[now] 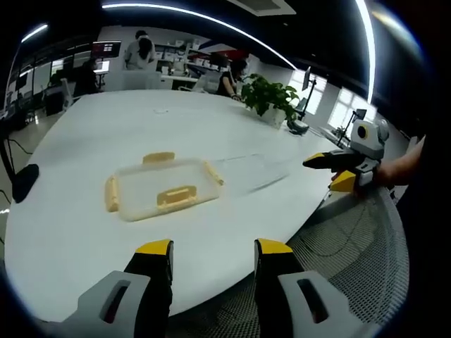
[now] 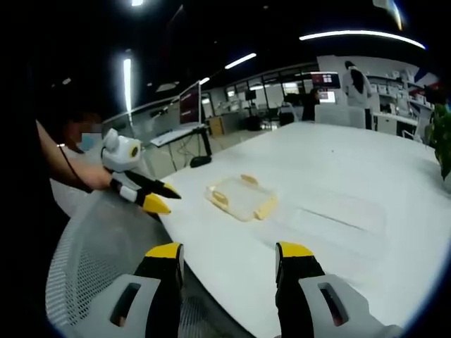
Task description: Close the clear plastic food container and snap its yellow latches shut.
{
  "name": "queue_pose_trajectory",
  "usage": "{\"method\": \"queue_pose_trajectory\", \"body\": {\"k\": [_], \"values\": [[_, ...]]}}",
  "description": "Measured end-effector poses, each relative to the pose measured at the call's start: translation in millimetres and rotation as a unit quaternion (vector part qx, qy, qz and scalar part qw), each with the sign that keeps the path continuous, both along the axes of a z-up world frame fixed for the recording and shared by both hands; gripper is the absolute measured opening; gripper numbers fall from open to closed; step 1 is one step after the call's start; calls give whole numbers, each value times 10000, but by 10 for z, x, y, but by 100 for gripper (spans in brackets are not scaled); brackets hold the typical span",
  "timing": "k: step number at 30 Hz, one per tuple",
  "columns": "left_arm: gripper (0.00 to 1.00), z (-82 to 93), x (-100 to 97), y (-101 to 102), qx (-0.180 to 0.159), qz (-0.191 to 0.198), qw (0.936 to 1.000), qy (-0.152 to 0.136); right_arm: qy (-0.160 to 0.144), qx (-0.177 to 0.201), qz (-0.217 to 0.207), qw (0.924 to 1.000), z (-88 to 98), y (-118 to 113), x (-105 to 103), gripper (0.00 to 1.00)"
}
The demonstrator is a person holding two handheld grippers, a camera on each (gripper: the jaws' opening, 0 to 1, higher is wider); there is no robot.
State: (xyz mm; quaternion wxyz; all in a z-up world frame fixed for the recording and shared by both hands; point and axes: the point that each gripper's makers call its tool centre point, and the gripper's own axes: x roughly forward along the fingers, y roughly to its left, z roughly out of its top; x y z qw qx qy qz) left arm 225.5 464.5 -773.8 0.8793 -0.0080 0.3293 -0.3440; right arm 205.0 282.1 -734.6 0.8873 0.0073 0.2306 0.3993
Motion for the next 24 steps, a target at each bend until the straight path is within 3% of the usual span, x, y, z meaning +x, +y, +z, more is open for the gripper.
{"method": "queue_pose_trajectory", "body": {"k": [10,12,14,20,22,24], "values": [[45,9,-4,-19,-8,-16,10000,22,-41,-55,81,9999,4,7,-18,52],[49,55,11,-57,-156,-47,9998,84,27,98,91,9999,34,11,-3,53],[50,156,88,-32,-254,96,9994,-196,20,174,45,9998,59,4,21,54],[44,191,77,-46,-442,62,9989,-144,-32,164,-63,9998,108,-17,54,52],[48,238,80,-89,-696,47,9976,-50,-26,180,-63,9998,122,-17,86,52],[48,258,106,-45,-642,85,9979,-85,-45,188,2,9998,150,4,87,52]]}}
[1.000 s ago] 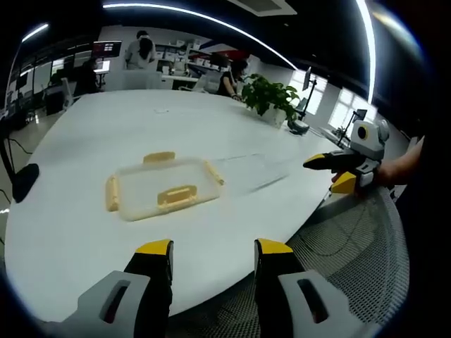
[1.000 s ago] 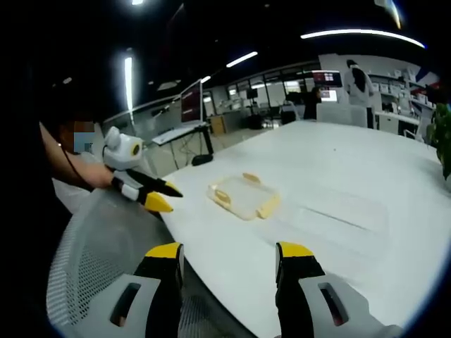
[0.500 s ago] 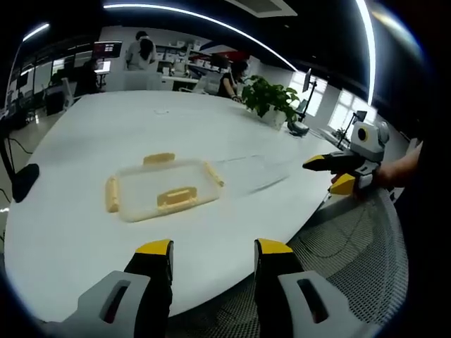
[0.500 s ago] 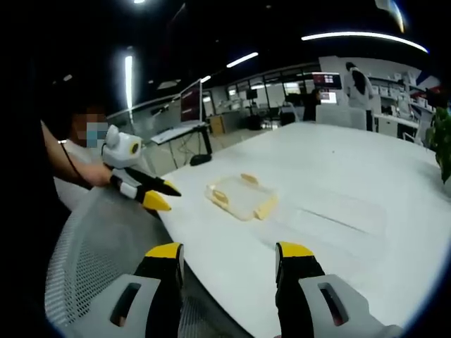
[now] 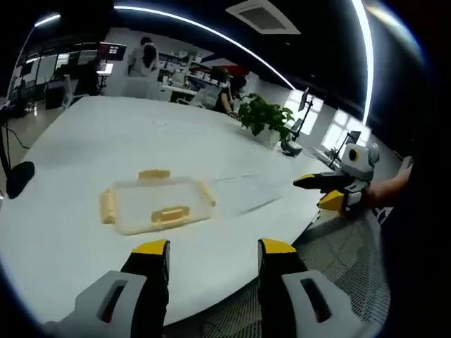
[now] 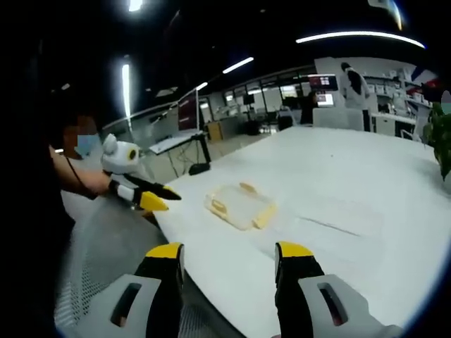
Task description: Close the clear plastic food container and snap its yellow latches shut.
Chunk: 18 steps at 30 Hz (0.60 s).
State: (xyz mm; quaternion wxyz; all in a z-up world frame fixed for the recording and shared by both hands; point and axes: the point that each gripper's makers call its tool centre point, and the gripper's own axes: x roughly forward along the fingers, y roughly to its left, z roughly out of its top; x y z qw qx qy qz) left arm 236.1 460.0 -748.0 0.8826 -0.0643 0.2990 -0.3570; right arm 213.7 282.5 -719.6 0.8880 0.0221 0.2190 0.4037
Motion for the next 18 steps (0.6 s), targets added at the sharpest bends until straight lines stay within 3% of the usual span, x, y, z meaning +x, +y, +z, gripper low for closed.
{"method": "queue_pose_trajectory", "body": {"k": [5,11,14,16,18], "values": [[44,138,31,4,-87,38,9999,-114,-44,-30,68,10000,36,21,-12,52],[44,132,59,-16,-65,-71,9999,-114,-109,70,-9,9999,154,28,80,52],[39,153,86,-31,-85,-166,9996,-200,-150,138,-37,9998,201,51,141,51],[42,153,121,-28,-79,-146,9998,-147,-159,140,-26,9998,200,73,159,52],[40,181,145,-42,-104,-214,9993,-293,-120,169,-23,9998,190,75,165,52]]}}
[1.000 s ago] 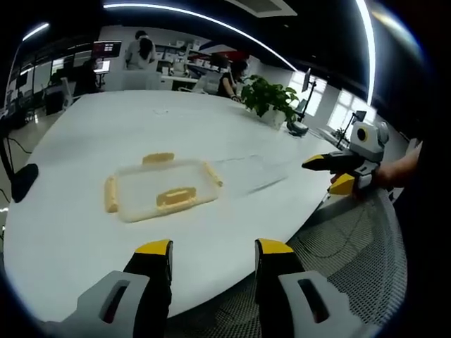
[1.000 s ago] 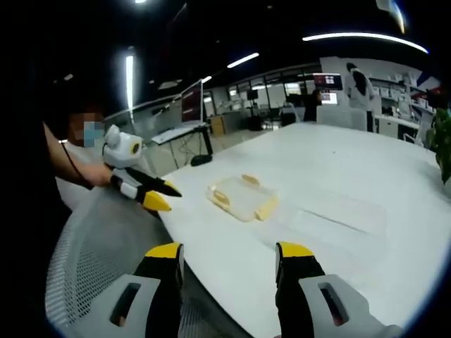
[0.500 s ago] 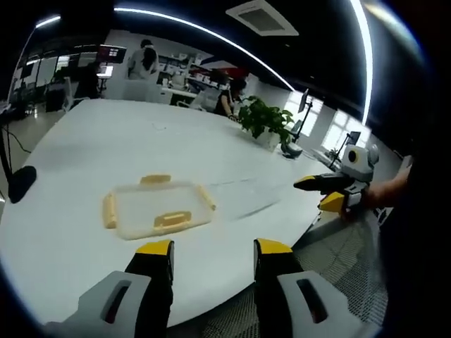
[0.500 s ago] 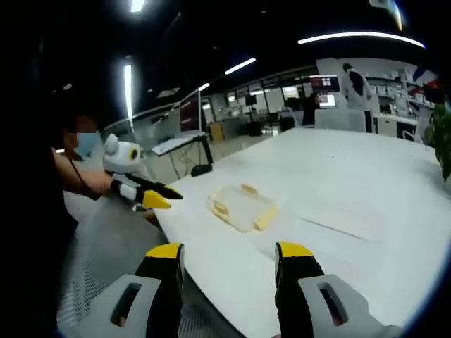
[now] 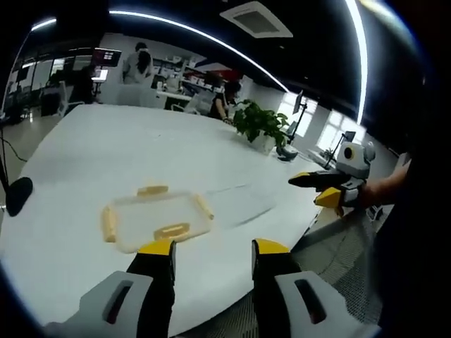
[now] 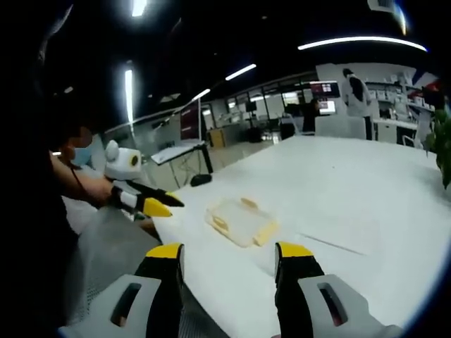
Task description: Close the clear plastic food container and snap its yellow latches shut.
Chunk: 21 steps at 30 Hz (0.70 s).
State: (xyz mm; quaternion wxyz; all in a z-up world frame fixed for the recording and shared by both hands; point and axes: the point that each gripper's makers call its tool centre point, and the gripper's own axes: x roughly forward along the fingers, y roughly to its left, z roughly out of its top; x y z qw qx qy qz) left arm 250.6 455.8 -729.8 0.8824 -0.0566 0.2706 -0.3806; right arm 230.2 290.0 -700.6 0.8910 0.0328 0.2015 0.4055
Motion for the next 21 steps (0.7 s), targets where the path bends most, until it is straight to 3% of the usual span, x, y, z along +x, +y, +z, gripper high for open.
{"method": "queue_pose_trajectory", "body": {"k": [2,4,21], "values": [[39,-8,15,2,49,-4,10000,29,8,-16,4,10000,7,17,4,52],[45,-34,35,9,7,55,9998,197,-9,-3,11,10000,24,33,32,52],[44,-81,255,103,204,-226,9995,106,-90,-31,95,9999,52,290,266,52]]}}
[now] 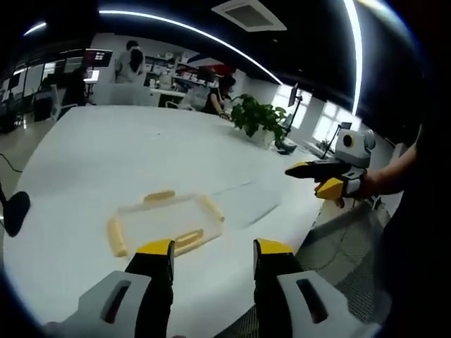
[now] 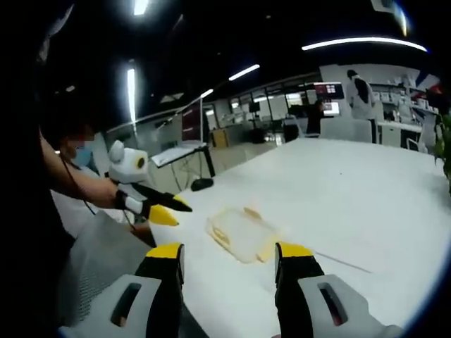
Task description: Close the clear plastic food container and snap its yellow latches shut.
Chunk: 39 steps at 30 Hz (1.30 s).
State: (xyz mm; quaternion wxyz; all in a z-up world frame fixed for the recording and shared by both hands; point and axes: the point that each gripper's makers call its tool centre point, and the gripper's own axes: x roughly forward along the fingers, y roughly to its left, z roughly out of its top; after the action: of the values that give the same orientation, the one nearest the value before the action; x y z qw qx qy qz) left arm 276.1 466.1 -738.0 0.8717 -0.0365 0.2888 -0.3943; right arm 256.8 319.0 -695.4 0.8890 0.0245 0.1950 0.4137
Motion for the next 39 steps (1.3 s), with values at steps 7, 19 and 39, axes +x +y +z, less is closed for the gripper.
{"method": "queue_pose_trajectory", "body": {"k": [7,19,39], "values": [[44,-31,132,94,148,-113,9998,-39,5,-93,62,9999,-39,71,134,52],[44,-59,281,228,201,-230,9995,-32,-23,-177,103,9998,-59,253,333,51],[43,-100,447,299,391,-657,9971,-54,-63,-338,26,9994,-119,297,563,50]]}}
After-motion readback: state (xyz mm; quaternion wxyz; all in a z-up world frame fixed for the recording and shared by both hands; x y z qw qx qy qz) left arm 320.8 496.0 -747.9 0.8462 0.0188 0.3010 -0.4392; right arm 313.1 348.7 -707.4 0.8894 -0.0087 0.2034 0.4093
